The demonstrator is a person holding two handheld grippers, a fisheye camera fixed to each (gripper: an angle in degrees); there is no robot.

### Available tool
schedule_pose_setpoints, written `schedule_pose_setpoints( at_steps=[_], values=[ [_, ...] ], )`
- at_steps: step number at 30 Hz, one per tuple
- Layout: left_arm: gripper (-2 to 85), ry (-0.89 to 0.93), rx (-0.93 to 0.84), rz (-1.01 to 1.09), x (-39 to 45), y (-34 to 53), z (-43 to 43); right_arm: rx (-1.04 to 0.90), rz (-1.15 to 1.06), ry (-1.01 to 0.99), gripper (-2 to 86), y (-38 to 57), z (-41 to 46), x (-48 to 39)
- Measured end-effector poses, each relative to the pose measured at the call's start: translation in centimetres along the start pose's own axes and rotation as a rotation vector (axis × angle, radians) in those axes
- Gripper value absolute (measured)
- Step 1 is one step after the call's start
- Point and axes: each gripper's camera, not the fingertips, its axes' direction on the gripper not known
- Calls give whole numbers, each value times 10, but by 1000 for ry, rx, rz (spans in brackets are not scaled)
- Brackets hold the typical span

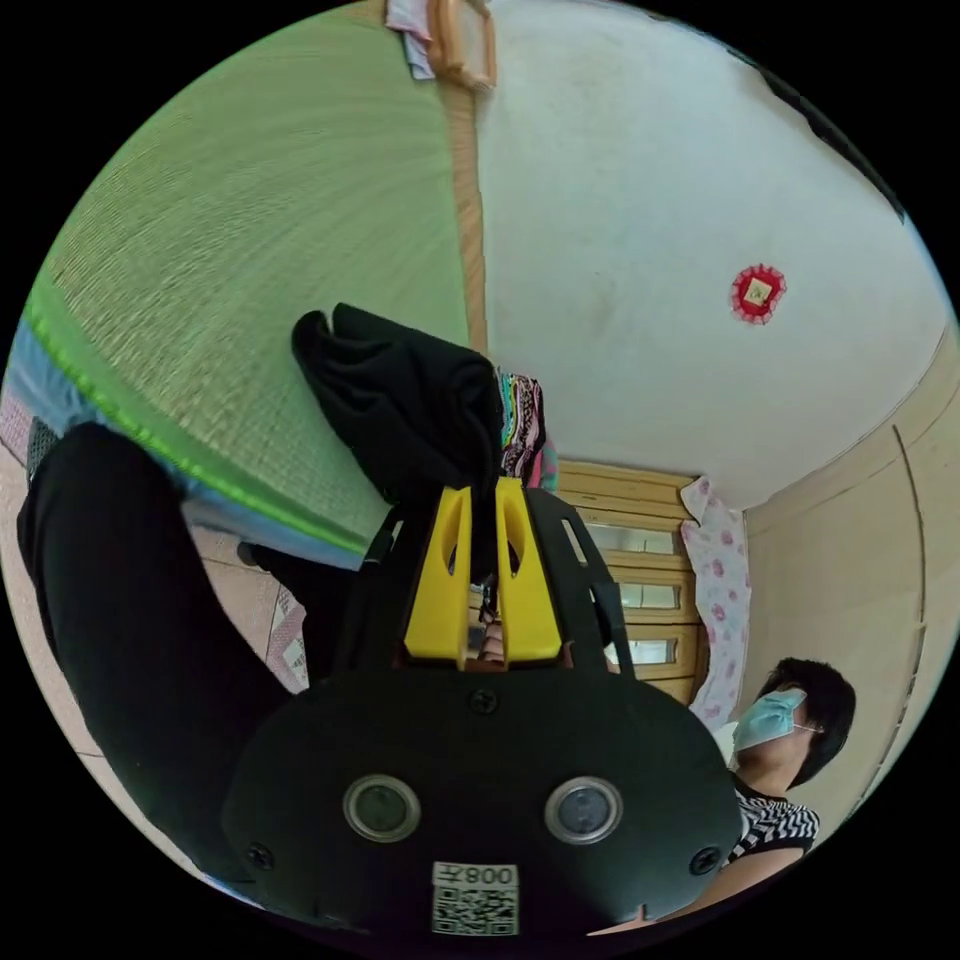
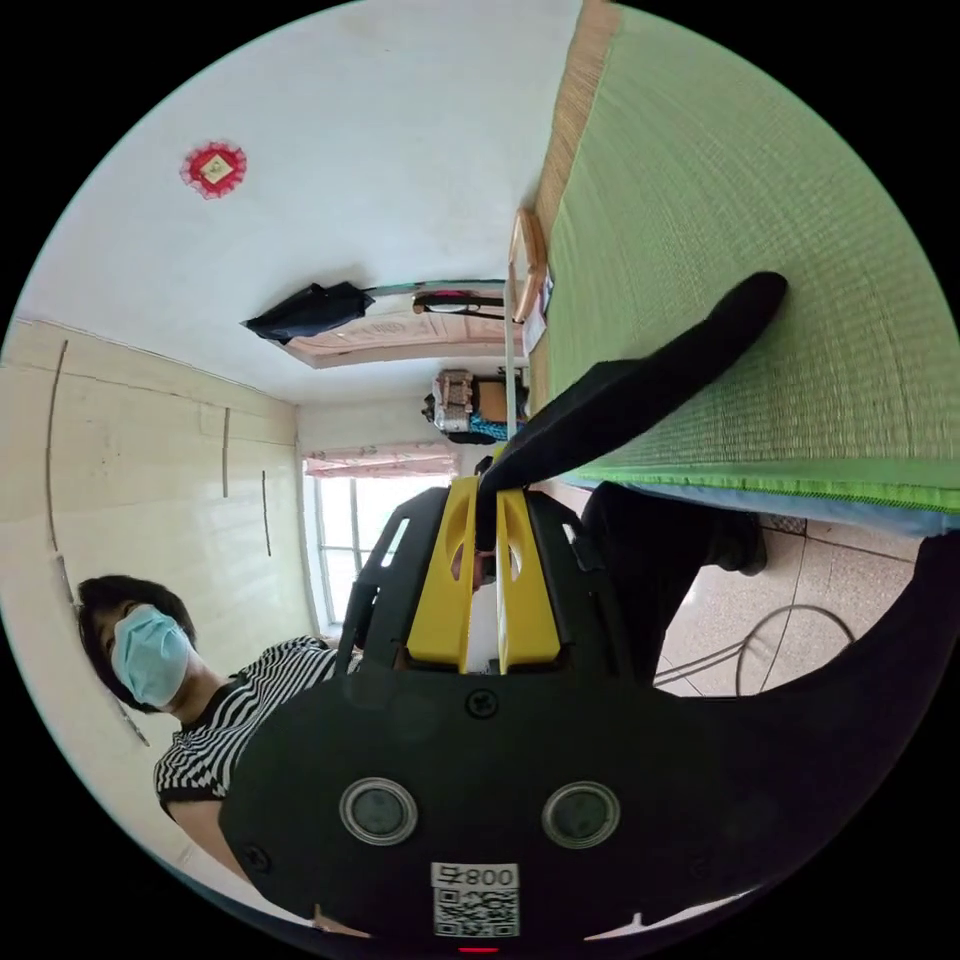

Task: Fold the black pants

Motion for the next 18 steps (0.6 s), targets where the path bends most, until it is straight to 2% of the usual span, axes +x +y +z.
schedule_pose_setpoints(
  at_steps=[9,13,18],
  values=[
    [42,-61,-166,92,120,-29,183,164,-111,-18,10,-11,-163,21],
    [41,-17,-280,182,192,-43,307,272,-185,2,10,-14,-256,12],
    [41,102,-457,363,300,-41,476,486,-389,146,12,10,-419,-43]
  ],
)
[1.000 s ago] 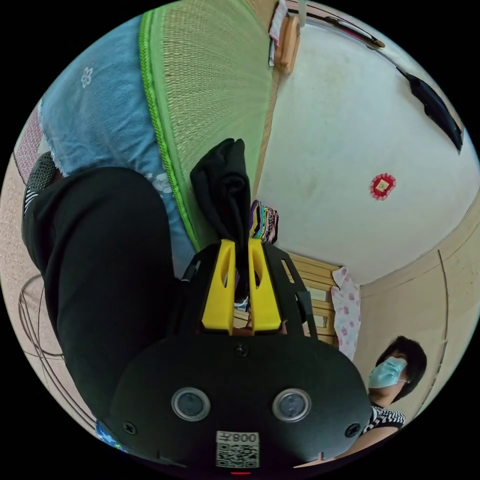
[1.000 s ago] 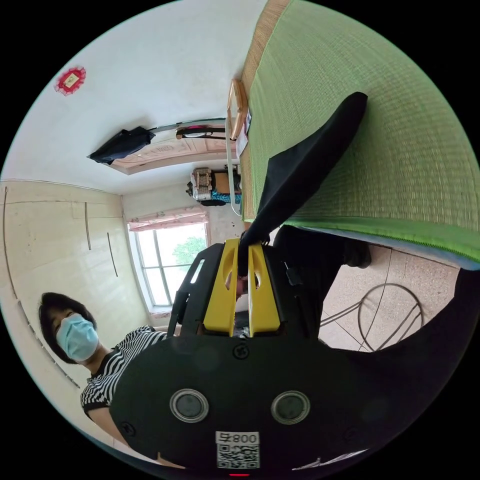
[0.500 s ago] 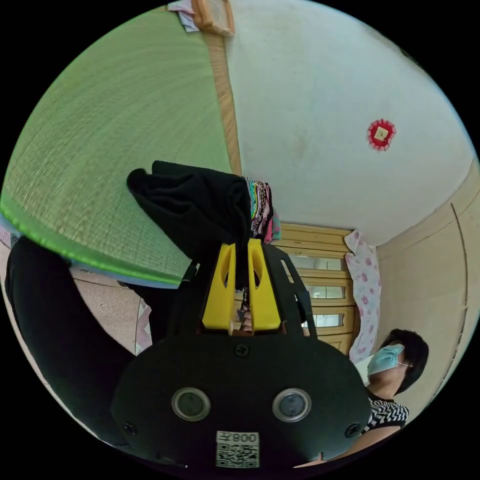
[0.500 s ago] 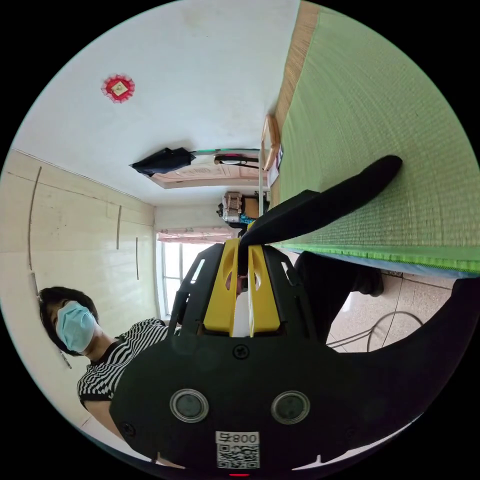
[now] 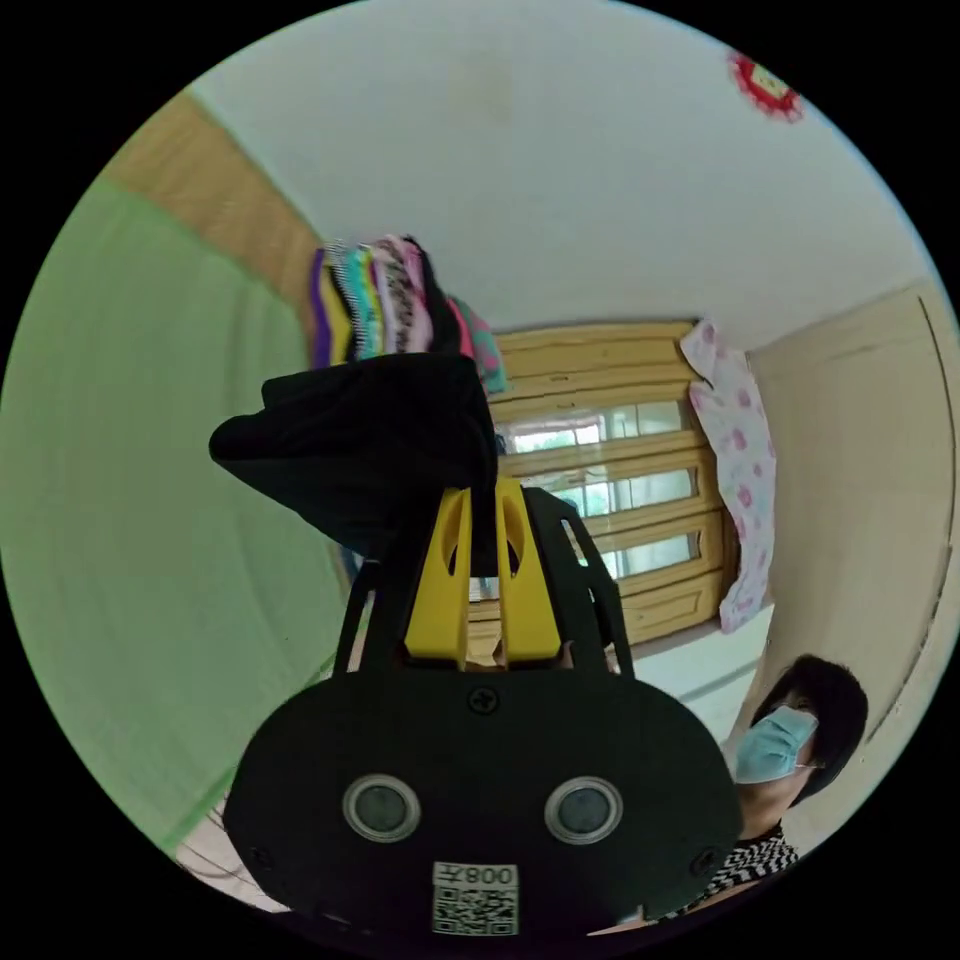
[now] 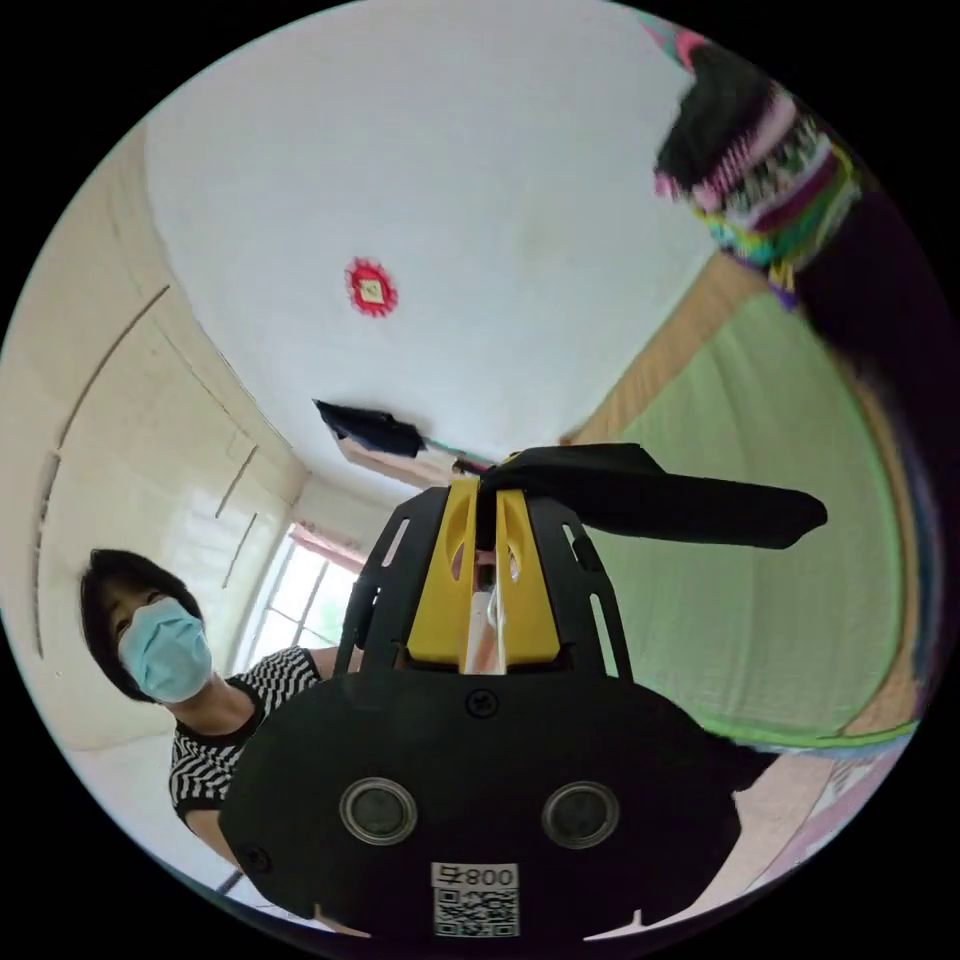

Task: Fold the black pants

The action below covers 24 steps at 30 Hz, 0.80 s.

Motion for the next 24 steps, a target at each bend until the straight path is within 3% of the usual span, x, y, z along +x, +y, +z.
schedule_pose_setpoints(
  at_steps=[7,10,13,15,18,24],
  values=[
    [44,52,-295,232,68,-90,228,234,-166,254,13,6,-174,-5],
    [45,-57,-441,217,49,-104,311,309,-80,360,14,40,-223,50],
    [42,-242,-601,96,13,-107,371,340,141,388,16,85,-255,139],
    [40,-223,-608,66,4,-109,388,347,260,311,18,121,-268,202],
    [38,-115,-576,15,3,-120,408,406,252,202,20,147,-282,239],
    [35,-103,-582,85,43,-146,458,439,173,280,23,158,-312,246]
  ],
)
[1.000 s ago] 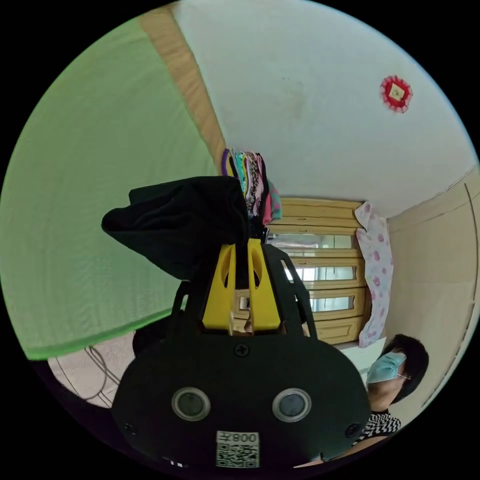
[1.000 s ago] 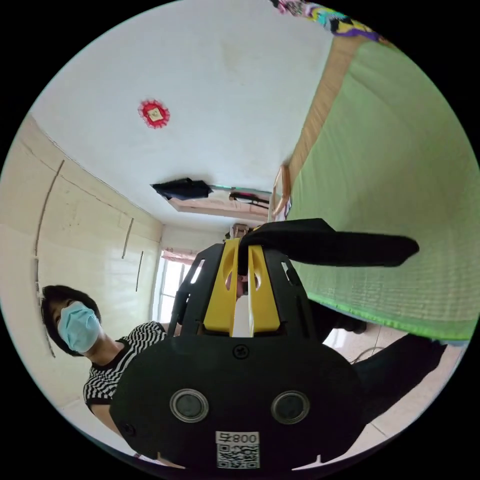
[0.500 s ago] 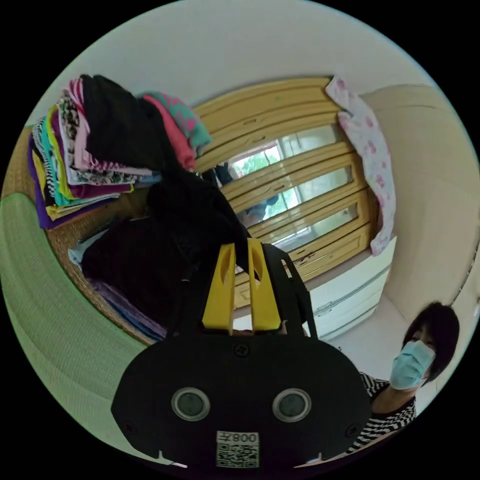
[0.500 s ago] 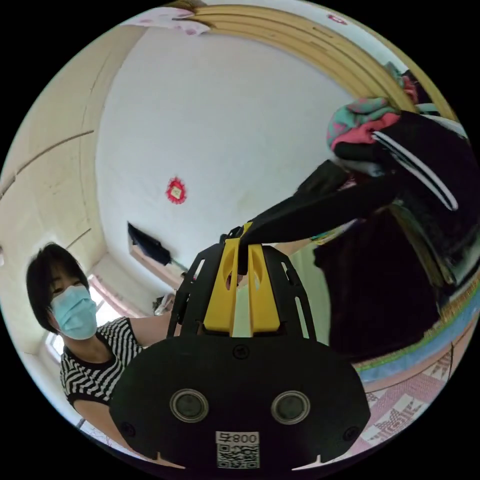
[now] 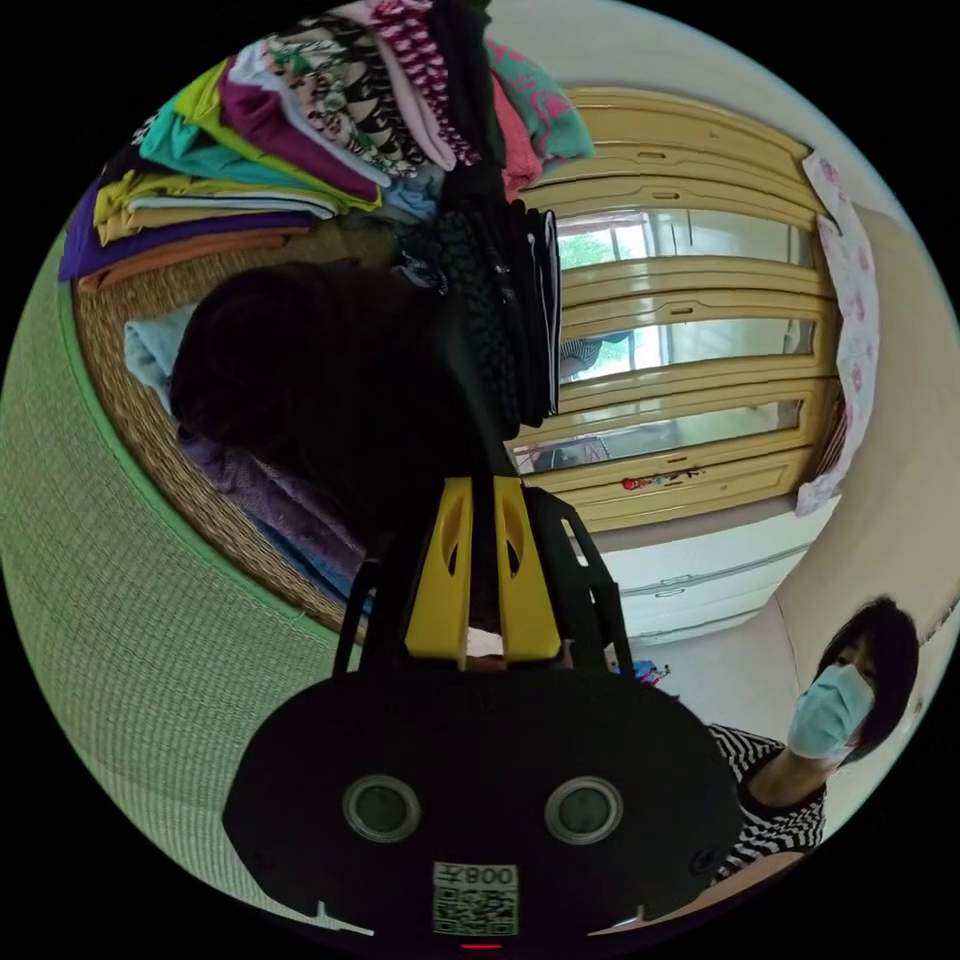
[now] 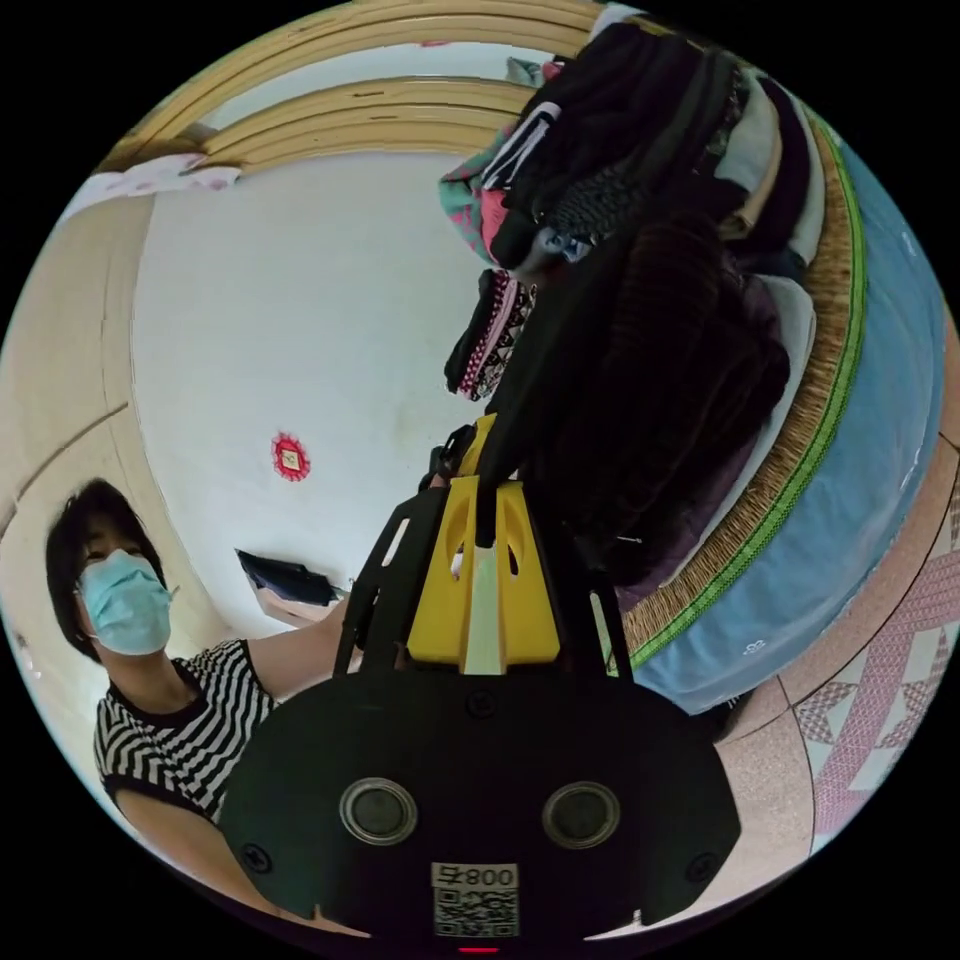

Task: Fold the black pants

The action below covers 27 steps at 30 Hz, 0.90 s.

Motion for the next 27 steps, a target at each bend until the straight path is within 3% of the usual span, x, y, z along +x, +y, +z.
schedule_pose_setpoints(
  at_steps=[10,16,19,27],
  values=[
    [35,35,74,-38,32,-58,32,-28,-54,39,24,-7,-15,31],
    [37,-53,38,-33,47,-85,54,-74,-63,83,23,-17,-18,56],
    [38,-40,68,-39,53,-92,60,-50,-8,19,22,-18,-25,81],
    [14,-165,169,40,94,-101,57,9,4,86,9,-21,-56,89]
  ],
)
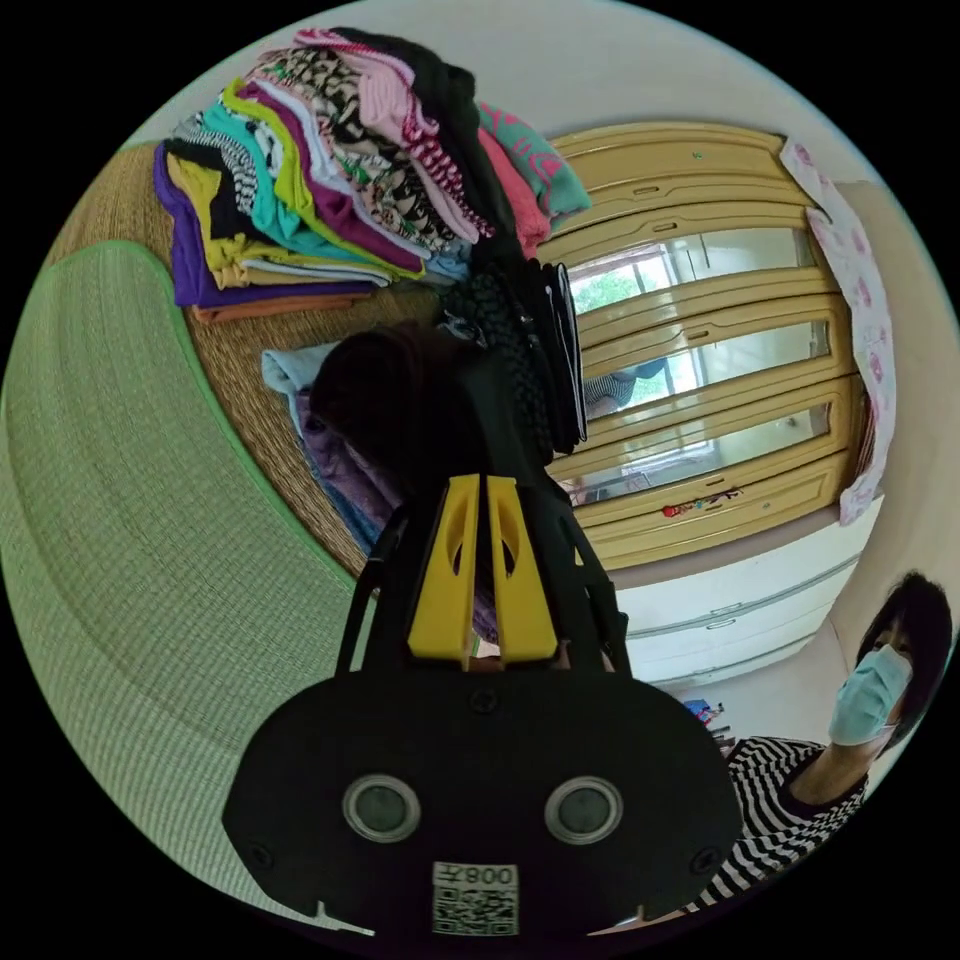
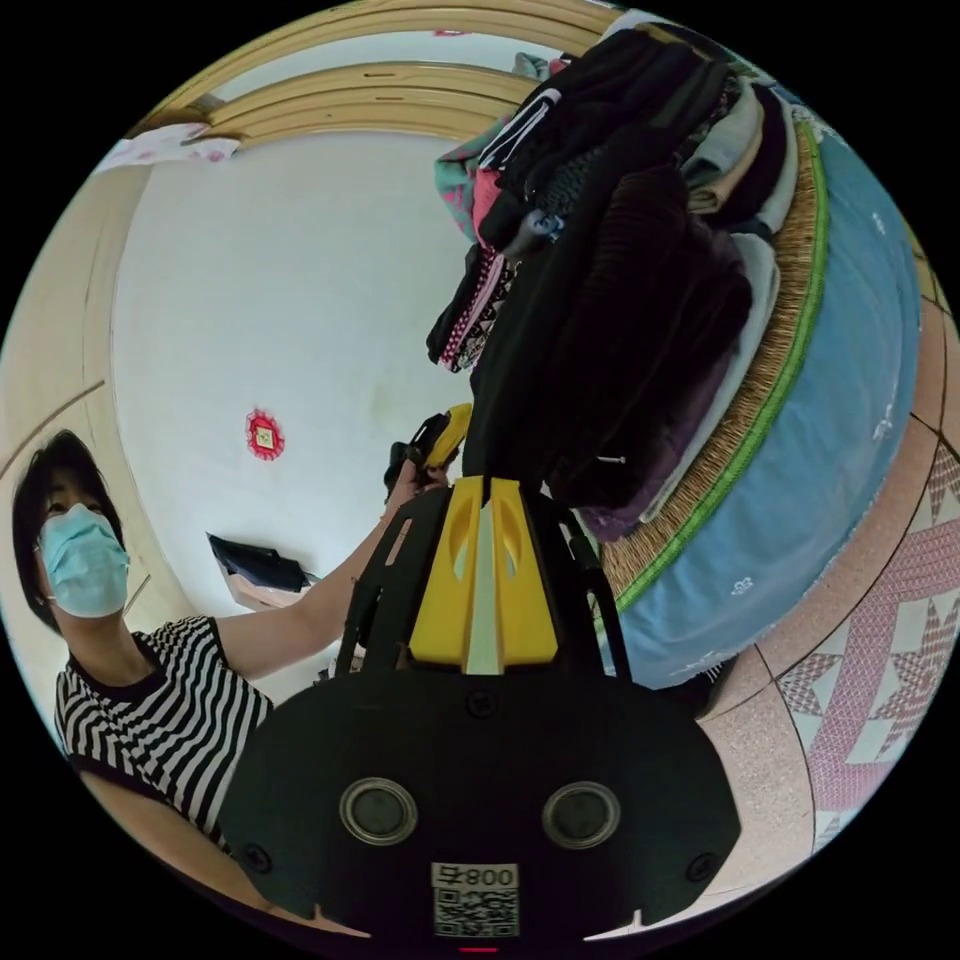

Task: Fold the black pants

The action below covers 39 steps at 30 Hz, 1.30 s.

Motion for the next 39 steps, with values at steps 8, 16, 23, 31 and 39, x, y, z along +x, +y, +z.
schedule_pose_setpoints(
  at_steps=[8,16,23,31,39],
  values=[
    [1,-222,-54,144,49,-26,43,49,-252,253,0,-49,-1,-68],
    [0,-255,-79,82,41,-21,66,-58,-372,617,0,-95,58,-78],
    [0,-307,-103,203,59,-9,76,-43,-449,726,0,-104,72,-110],
    [1,-286,-128,247,56,16,79,-37,-510,771,1,-125,83,-125],
    [1,-290,-272,315,31,100,64,75,-592,761,6,-178,55,-163]
  ],
)
